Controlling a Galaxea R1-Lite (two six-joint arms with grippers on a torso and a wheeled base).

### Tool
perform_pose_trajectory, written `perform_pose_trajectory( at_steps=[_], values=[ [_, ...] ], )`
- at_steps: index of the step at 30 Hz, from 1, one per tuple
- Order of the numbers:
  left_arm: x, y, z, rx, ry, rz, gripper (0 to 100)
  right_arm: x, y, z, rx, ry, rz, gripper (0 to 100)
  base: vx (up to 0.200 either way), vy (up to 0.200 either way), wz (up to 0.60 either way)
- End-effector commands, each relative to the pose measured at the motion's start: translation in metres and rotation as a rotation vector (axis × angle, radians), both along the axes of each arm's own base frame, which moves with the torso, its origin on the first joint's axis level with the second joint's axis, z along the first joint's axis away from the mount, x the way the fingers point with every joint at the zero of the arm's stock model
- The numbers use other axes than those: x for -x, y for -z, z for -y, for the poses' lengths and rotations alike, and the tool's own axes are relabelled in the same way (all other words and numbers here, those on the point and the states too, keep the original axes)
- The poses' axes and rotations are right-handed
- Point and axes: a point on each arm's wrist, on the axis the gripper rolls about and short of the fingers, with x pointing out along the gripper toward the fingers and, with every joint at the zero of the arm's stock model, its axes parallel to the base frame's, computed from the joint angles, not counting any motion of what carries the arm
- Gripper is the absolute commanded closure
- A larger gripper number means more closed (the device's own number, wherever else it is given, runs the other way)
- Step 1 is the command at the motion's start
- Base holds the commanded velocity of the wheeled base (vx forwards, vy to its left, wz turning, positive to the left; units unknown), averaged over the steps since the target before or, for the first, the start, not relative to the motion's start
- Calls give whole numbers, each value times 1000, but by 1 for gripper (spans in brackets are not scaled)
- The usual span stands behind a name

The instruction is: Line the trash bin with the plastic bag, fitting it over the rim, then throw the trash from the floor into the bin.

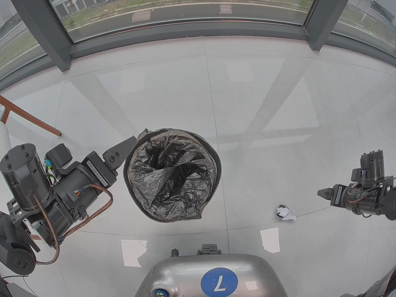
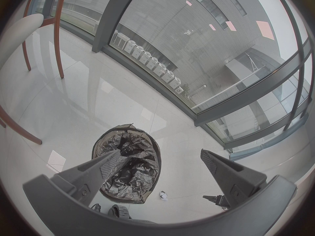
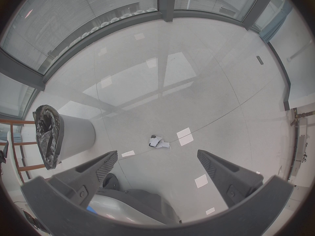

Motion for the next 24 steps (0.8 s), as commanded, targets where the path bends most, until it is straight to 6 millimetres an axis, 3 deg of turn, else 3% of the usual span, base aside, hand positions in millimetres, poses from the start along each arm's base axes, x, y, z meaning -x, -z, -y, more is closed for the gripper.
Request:
perform_pose_trajectory(
  at_steps=[1,18,24],
  values=[
    [2,5,0,-14,5,-17,0,-1,2,0,1,0,-10,0,-200,0,0],
    [2,18,2,-95,50,-42,0,-4,8,0,3,-1,-24,0,-188,0,0],
    [-5,-5,8,-21,127,29,0,-20,-2,-3,-20,-20,143,0,0,0,0]
  ],
)
